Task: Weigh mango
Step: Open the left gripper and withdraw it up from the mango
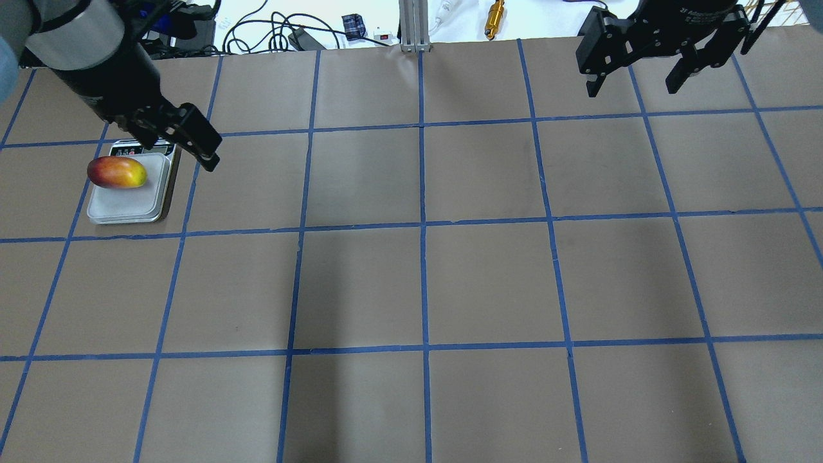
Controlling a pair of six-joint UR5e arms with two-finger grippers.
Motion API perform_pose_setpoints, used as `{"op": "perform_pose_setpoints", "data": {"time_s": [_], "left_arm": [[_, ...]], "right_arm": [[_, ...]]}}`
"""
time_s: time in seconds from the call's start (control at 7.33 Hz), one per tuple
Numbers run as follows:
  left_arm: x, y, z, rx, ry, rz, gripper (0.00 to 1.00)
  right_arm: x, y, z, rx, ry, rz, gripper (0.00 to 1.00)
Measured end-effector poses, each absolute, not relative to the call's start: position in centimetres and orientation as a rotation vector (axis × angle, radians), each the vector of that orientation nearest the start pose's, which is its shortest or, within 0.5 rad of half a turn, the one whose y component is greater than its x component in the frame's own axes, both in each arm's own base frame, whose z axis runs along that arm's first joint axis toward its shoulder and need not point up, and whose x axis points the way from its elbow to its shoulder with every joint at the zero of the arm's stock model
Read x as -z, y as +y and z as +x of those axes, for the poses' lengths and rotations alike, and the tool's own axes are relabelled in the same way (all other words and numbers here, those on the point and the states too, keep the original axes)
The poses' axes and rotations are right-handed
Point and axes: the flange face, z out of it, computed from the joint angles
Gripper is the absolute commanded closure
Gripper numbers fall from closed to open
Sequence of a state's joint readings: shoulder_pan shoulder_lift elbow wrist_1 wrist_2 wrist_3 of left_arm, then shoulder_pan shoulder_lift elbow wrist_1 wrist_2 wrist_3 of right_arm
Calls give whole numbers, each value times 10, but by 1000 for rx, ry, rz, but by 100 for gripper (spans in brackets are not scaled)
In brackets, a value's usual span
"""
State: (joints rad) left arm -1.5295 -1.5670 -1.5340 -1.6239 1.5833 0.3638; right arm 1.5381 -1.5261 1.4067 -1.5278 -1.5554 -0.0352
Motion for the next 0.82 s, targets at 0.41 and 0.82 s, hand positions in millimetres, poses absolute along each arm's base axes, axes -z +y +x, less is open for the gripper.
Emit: {"op": "perform_pose_setpoints", "data": {"time_s": [0.41, 0.82], "left_arm": [[-499, -495, -155, 31, 3130, 182, 0], [-499, -503, -162, 102, 3151, 97, 0]], "right_arm": [[-542, -520, 118, 120, 3127, -6, 0], [-542, -520, 118, 119, 3127, -6, 0]]}}
